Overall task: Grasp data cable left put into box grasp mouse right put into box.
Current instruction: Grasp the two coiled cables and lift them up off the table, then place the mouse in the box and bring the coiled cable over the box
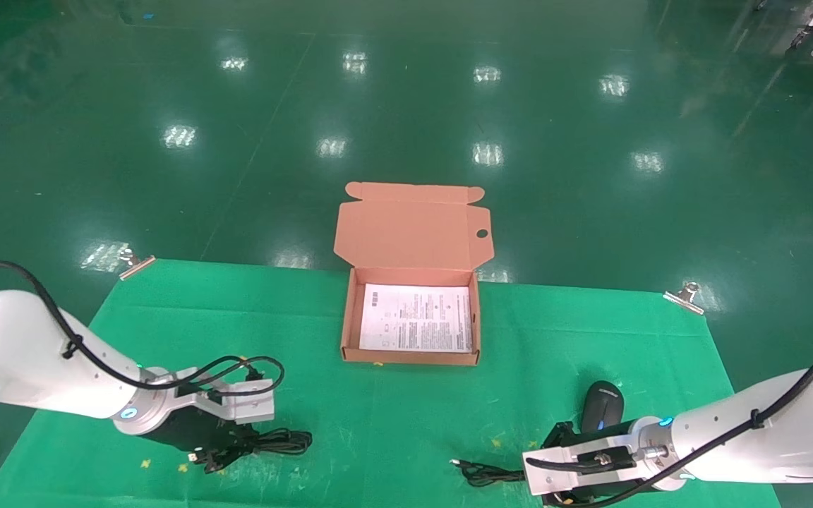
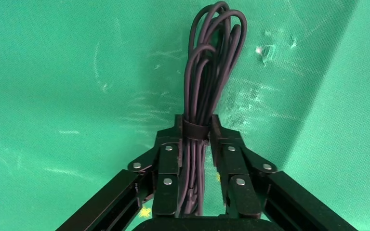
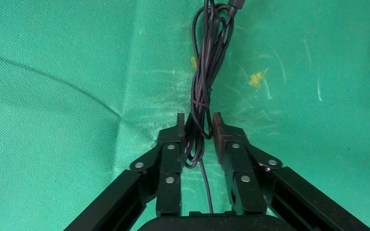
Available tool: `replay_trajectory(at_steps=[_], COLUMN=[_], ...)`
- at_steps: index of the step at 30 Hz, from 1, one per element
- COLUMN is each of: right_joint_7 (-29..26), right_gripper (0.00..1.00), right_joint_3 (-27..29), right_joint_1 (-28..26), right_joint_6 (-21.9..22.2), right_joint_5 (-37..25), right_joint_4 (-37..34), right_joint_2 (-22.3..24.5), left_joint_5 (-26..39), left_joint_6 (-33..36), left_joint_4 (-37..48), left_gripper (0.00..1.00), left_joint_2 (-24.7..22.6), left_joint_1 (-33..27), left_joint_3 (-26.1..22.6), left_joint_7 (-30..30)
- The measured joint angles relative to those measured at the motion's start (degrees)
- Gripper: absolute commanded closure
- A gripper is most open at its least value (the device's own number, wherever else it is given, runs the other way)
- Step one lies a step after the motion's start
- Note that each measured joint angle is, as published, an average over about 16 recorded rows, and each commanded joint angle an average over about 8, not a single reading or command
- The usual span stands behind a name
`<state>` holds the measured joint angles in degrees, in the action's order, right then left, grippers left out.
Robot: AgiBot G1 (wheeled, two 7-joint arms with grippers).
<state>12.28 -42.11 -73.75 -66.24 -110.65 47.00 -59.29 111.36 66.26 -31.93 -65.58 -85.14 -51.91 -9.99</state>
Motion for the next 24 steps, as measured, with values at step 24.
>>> replay_trajectory(at_steps=[24], right_joint_7=[-2.9], right_gripper=[1.00], right_joint_3=[7.3], right_joint_1=[-6.8], right_joint_6=[1.4], right_joint_5=[7.4], right_joint_4=[1.6], right_joint_2=[5.4], left_joint_5=[1.4], left_joint_6=[1.3], left_joint_4=[-13.4], left_gripper=[1.00], left_joint_2=[6.7], left_joint_1=[-5.0], left_joint_3=[1.6], left_joint_7=[-2.2])
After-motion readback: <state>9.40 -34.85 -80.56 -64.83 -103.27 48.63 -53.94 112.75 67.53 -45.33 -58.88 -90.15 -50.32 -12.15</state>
